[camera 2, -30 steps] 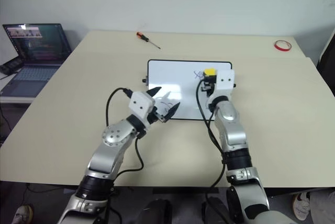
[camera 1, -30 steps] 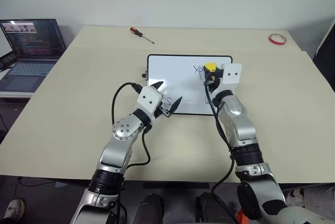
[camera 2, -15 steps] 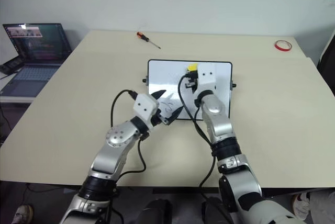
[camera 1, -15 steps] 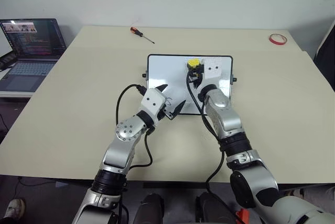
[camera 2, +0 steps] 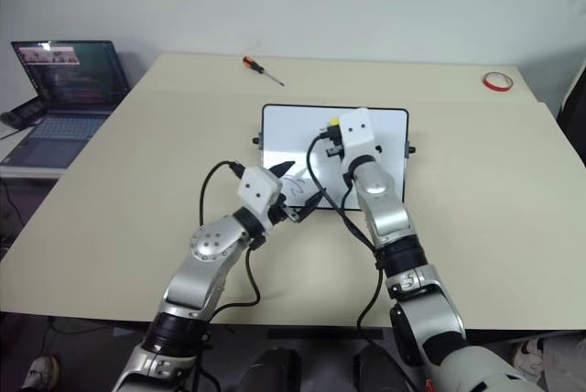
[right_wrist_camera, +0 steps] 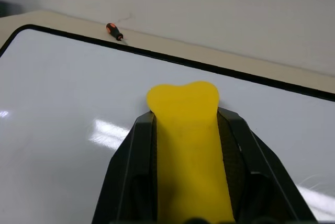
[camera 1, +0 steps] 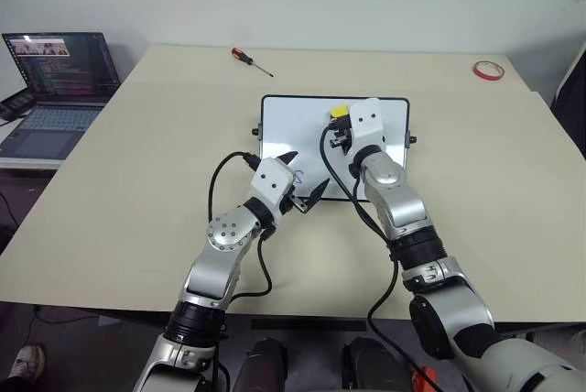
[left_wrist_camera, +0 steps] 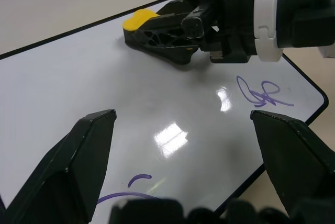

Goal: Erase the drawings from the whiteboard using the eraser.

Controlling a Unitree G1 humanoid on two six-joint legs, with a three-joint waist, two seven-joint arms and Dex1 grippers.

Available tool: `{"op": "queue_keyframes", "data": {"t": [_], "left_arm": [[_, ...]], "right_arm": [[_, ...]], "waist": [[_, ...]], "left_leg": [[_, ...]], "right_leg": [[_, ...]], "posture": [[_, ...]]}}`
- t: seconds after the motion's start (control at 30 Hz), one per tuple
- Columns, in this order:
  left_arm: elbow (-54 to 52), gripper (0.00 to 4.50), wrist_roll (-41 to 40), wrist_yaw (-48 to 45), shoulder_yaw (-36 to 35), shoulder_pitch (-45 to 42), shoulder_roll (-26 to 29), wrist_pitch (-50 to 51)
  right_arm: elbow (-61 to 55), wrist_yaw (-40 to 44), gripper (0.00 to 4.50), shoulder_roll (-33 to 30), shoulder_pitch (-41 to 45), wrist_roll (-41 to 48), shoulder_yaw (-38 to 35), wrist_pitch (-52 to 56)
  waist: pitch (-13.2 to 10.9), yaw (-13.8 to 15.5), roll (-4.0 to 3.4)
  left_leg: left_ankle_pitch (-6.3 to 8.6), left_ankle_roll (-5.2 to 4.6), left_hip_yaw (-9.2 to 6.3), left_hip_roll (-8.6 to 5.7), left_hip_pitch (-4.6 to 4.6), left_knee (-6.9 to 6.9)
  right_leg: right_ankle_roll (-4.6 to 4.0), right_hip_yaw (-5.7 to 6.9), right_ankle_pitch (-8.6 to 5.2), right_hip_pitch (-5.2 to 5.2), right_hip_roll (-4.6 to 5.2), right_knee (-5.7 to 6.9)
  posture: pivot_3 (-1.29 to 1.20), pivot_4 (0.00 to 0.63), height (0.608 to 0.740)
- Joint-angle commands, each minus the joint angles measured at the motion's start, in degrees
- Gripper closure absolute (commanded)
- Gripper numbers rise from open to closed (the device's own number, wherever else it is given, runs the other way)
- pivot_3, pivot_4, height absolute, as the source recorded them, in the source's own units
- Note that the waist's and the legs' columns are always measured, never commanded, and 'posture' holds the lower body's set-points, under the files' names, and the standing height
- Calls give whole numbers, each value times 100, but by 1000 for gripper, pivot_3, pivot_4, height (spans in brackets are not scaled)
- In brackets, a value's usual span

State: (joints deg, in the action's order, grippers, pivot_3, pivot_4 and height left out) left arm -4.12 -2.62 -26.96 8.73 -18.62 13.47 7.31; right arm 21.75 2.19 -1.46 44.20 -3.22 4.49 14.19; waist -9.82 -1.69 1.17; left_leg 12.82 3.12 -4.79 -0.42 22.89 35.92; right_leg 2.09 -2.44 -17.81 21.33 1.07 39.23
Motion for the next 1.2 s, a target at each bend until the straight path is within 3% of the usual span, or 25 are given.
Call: {"op": "queue_keyframes", "data": {"t": [0.03, 0.27, 0.47, 1.2], "left_arm": [[-184, 0, -27, 18, 34, -112, -74, -67], [-73, 0, -20, 17, 51, -166, -179, -102], [3, 0, -21, 11, 51, -199, -218, -130], [-120, 0, -27, 19, 57, -89, -214, -88]], "right_arm": [[-465, 74, 3305, -216, -371, 13, -143, 547], [-1445, 293, 3305, -670, -1135, -60, -138, 1184], [-1838, 328, 3305, -688, -1391, -26, -80, 1438], [-337, 194, 3305, -41, -19, 59, -142, 273]], "waist": [[1, 4, 1], [7, 14, 4], [8, 8, 5], [6, -95, 2]], "left_leg": [[0, 0, -1, 0, 0, 1], [0, 0, -7, -2, -4, 4], [0, 0, -6, -1, -8, 4], [0, 0, 3, 3, -2, -3]], "right_leg": [[0, 0, 0, -1, 0, -1], [2, 6, 1, -13, 1, -6], [4, 5, 2, -16, -1, -6], [3, -3, 3, 0, -2, -9]], "posture": [[0, 150, 740], [0, 150, 740], [0, 150, 740], [0, 150, 740]]}}
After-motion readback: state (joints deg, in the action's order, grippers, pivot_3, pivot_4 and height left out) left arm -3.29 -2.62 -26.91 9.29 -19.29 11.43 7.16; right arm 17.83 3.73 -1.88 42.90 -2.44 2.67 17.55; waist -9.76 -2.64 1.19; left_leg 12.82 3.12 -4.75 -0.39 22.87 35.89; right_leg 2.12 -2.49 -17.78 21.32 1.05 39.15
